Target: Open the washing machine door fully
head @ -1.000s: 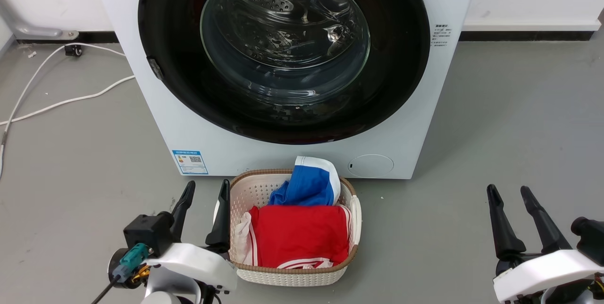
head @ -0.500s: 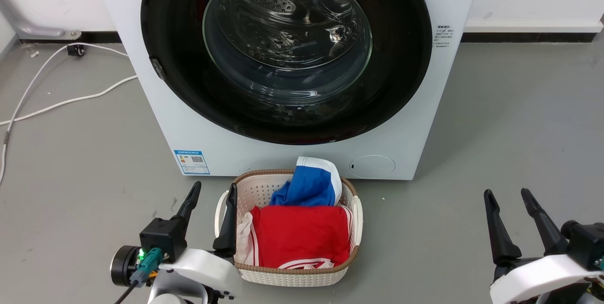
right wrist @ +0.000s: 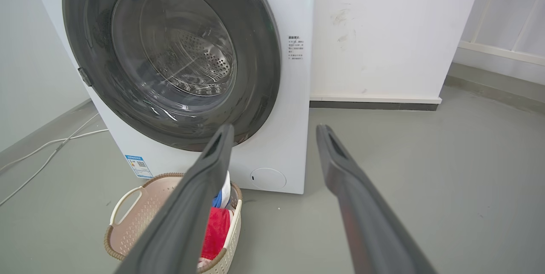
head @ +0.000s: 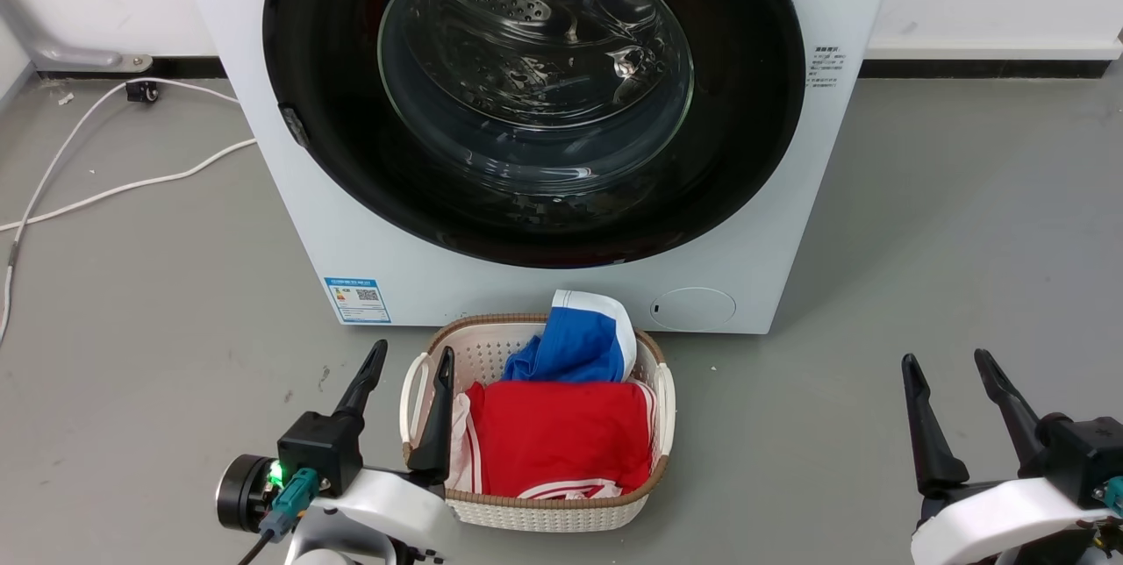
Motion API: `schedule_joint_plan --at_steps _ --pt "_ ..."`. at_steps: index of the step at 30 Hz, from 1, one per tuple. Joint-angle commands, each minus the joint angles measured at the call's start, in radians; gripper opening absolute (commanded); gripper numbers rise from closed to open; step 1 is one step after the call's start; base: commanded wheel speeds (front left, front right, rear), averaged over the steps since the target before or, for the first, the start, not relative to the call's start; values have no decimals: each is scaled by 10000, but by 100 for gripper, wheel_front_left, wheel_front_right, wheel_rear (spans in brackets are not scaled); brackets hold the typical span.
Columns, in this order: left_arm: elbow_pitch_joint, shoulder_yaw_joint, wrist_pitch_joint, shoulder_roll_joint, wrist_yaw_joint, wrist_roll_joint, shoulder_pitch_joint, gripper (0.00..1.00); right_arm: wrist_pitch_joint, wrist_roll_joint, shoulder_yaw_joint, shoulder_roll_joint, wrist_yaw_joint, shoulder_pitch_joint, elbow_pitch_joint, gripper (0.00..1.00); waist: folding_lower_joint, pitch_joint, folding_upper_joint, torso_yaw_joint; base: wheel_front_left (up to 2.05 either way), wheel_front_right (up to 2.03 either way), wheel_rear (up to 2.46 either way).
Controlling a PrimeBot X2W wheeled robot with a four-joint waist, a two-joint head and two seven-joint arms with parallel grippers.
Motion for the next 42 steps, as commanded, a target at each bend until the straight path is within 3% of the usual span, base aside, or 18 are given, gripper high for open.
schedule_joint_plan --at_steps 1,18,34,35,36,42 --pt "-1 11 -76 -25 -37 149 -82 100 -64 -240 -27 32 21 47 -108 100 0 -2 -1 0 0 0 0" --pt "207 276 -382 -363 -136 870 106 100 -319 -1011 -116 179 13 102 -106 100 0 2 -1 42 0 0 0" --pt "483 529 -360 -567 -314 693 -30 100 -627 -598 -148 193 13 -212 386 100 0 38 -1 47 0 0 0" --pt "487 539 -360 -572 -322 705 -40 100 -668 -524 -156 192 13 -240 402 43 0 41 -1 48 0 0 0" --pt "490 544 -360 -581 -330 714 -48 100 -720 -483 -136 193 14 -270 405 0 0 47 -1 51 0 0 0" --pt "507 581 -360 -605 -337 757 -69 100 -798 -131 -102 178 13 -311 488 0 0 53 -1 49 0 0 0"
